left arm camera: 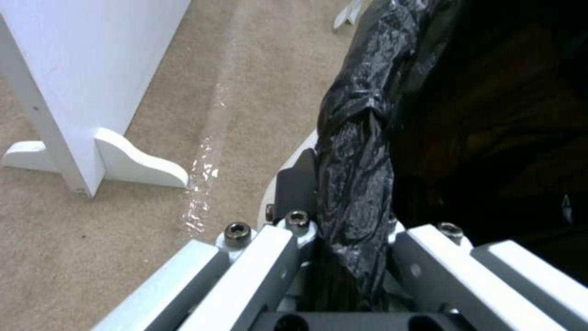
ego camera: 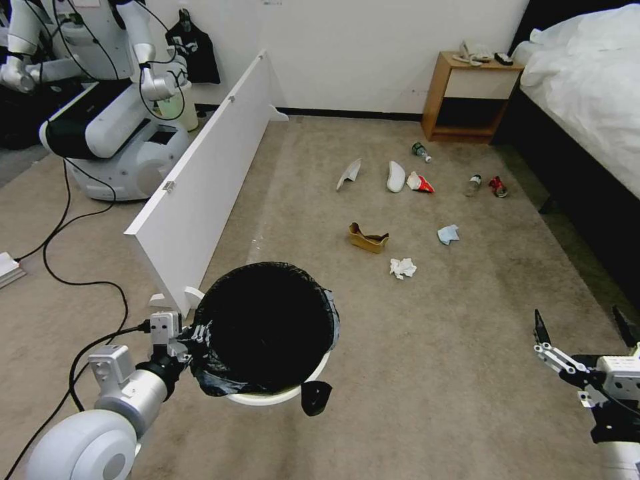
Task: Pick up the trash bin, then pick up the garbage from the floor and place it into the trash bin.
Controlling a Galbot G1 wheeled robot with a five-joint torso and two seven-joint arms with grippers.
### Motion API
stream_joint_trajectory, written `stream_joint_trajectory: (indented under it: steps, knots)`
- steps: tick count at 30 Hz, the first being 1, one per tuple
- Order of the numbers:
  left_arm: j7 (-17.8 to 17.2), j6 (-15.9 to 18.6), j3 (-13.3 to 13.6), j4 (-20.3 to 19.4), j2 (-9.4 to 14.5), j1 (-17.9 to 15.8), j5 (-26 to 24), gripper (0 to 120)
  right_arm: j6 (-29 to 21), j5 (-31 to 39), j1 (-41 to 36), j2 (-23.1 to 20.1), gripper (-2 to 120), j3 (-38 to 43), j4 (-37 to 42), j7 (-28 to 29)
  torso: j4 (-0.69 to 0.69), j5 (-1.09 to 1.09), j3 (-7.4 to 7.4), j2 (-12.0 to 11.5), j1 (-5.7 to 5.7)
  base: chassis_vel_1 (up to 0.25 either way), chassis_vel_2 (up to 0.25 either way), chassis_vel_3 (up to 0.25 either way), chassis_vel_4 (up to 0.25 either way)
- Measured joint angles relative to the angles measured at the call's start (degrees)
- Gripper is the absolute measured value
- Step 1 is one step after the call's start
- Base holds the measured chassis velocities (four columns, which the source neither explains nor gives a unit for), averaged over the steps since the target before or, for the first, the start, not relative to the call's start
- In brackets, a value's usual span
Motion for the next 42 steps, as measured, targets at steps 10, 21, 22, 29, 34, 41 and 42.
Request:
stream_joint_trajectory:
  steps: [10, 21, 22, 29, 34, 41, 42]
  knots:
    - [0.8, -0.6, 0.8, 1.1, -0.4, -0.7, 0.9, 2, -0.1, 0.2, 0.1, 0.5, 100, 0.0, 0.0, -0.2, 0.00, 0.00, 0.00, 0.0, 0.00, 0.000, 0.000, 0.000, 0.000]
    - [1.3, -1.3, 0.7, 1.6, -0.4, -0.3, 1.5, 2, -0.2, 0.1, 0.0, 1.2, 100, -0.6, -0.2, -0.5, 0.00, 0.00, 0.00, 0.0, 0.00, 0.000, 0.000, 0.000, 0.000]
    - [1.3, -1.3, 0.7, 1.6, -0.4, -0.3, 1.5, 2, -0.2, 0.1, 0.0, 1.2, 100, -0.6, -0.2, -0.5, 0.00, 0.00, 0.00, 0.0, 0.00, 0.000, 0.000, 0.000, 0.000]
    - [1.5, -1.5, 0.8, 1.7, -0.8, -0.1, 2.1, 2, -0.2, 0.1, -0.1, 0.9, 100, -0.7, -0.3, -0.7, 0.00, 0.00, 0.00, 0.0, 0.00, 0.000, 0.000, 0.000, 0.000]
    - [1.8, -1.6, 1.0, 1.8, -1.2, 0.1, 2.7, 2, -0.2, 0.1, -0.1, 0.6, 100, -0.8, -0.6, -0.8, 0.00, -0.01, 0.00, 0.0, 0.00, 0.000, 0.000, 0.000, 0.000]
    - [2.0, -1.7, 1.0, 2.0, -1.5, 0.2, 3.1, 2, -0.2, 0.2, 0.1, 0.3, 100, -1.1, -1.1, -0.8, 0.01, 0.00, 0.00, 0.0, 0.00, -0.102, -0.079, 0.082, 0.088]
    - [2.0, -1.7, 1.0, 2.0, -1.5, 0.2, 3.1, 2, -0.2, 0.2, 0.1, 0.3, 100, -1.1, -1.1, -0.8, 0.01, 0.00, 0.00, 0.0, 0.00, -0.138, -0.124, 0.138, 0.155]
